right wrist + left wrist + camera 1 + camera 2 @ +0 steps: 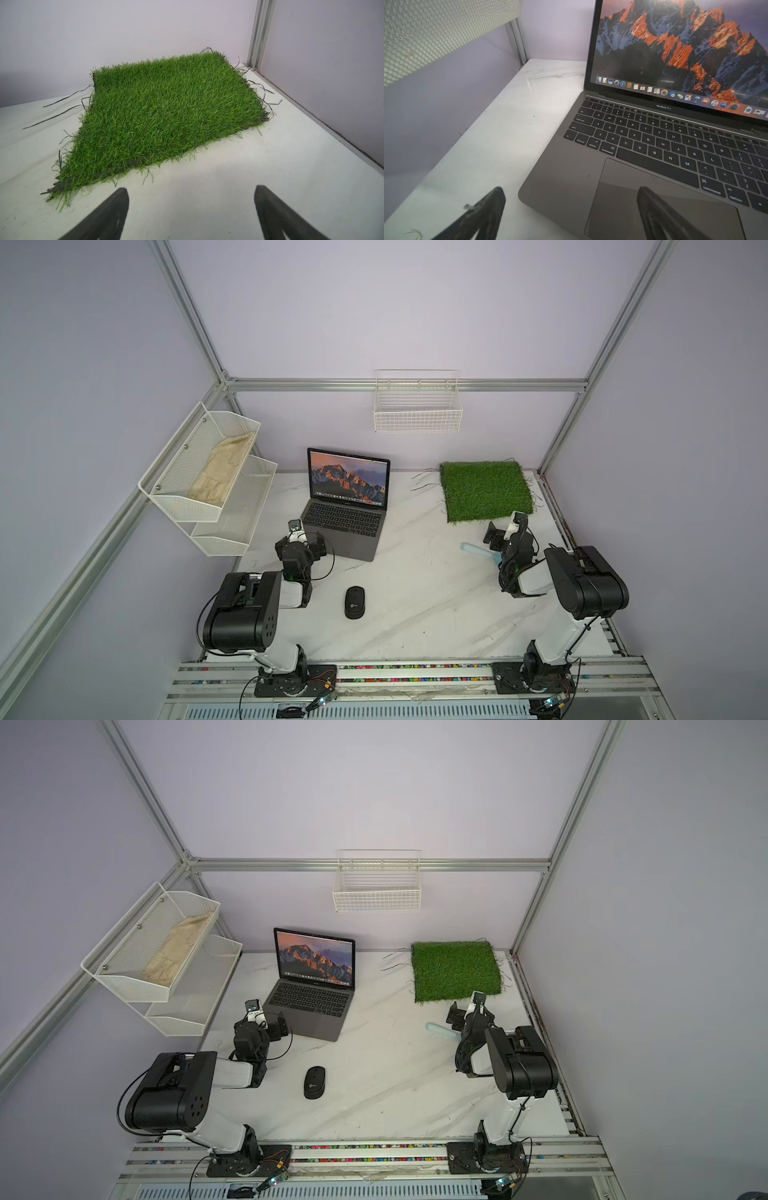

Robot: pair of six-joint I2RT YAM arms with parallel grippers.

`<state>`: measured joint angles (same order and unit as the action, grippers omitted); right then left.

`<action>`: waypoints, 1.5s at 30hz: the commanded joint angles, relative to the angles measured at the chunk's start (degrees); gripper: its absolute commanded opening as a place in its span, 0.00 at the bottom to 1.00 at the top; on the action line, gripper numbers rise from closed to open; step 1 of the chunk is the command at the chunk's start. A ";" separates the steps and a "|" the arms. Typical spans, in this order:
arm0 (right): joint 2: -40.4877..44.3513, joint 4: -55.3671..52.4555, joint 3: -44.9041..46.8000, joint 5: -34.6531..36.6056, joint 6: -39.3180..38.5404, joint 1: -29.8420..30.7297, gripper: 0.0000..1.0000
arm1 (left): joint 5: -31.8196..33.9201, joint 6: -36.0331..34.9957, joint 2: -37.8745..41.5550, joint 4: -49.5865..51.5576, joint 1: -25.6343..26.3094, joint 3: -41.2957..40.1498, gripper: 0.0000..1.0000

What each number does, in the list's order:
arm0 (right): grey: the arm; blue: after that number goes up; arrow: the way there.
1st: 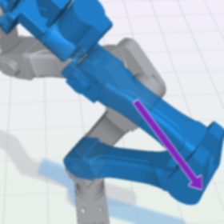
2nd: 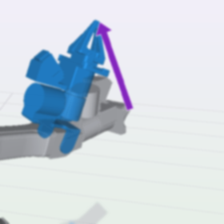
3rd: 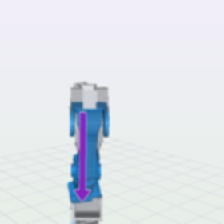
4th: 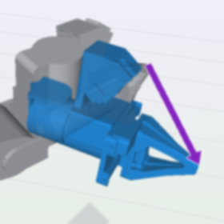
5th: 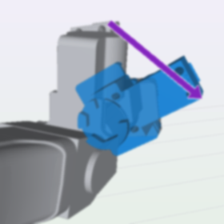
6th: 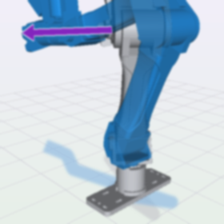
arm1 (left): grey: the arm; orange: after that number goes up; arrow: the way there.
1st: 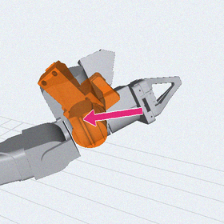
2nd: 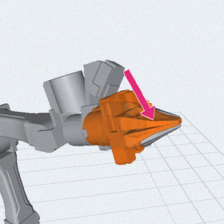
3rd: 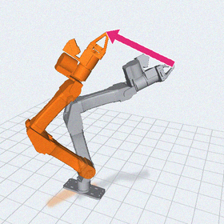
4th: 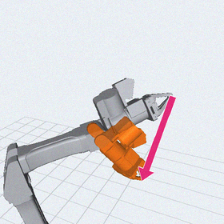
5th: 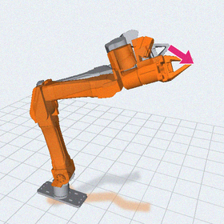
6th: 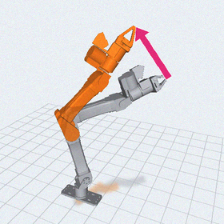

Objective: Insert the wireless mouse receiver into the laptop
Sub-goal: Adjust the mouse at the center of the board.

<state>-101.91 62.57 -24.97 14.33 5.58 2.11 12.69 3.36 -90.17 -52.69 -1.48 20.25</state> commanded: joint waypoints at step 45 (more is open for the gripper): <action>39.91 -54.38 -6.73 -8.76 26.10 0.50 0.97 | 0.27 40.01 35.24 73.56 11.96 15.59 1.00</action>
<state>-63.16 28.08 -29.15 12.05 21.87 2.33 21.52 26.92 -57.10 -4.75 8.19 33.63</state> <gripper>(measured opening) 0.972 0.998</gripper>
